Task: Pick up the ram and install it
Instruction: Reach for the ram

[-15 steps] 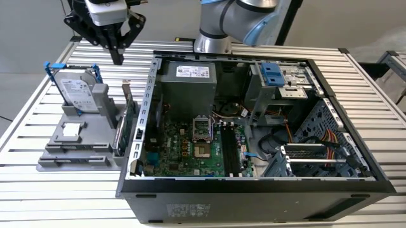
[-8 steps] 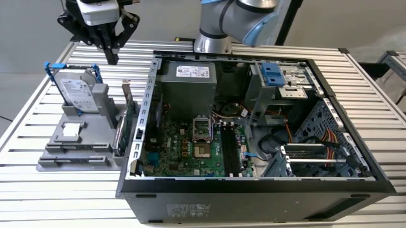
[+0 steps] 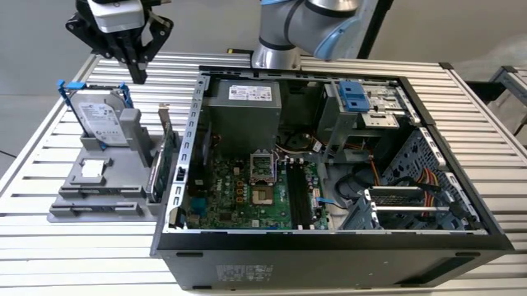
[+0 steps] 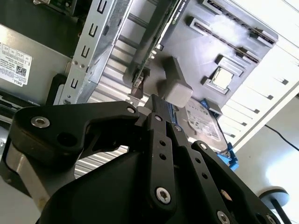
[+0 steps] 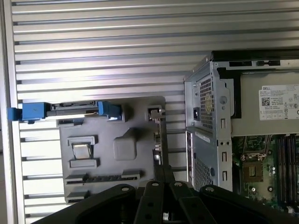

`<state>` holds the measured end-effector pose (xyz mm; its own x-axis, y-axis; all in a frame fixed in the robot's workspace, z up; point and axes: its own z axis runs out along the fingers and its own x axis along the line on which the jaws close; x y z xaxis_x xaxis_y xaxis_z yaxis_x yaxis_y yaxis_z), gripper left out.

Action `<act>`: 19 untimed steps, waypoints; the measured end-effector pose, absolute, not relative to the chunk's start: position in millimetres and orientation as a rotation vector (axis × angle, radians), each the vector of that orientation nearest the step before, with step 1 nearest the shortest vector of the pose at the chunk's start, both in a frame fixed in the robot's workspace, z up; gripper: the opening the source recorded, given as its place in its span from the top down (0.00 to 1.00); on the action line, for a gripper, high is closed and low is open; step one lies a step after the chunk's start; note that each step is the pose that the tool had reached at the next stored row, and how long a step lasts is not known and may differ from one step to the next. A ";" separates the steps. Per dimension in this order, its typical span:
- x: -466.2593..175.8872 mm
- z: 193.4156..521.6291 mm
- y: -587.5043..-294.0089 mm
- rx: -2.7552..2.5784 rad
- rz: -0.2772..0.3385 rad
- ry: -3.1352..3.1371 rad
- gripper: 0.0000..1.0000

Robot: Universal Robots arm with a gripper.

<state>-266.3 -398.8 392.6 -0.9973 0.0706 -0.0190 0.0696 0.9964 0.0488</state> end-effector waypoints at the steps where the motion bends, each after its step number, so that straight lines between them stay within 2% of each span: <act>1: -267.7 392.6 -398.8 0.109 0.075 3.118 1.00; 19: -293.3 392.6 -398.8 0.109 0.075 3.118 1.00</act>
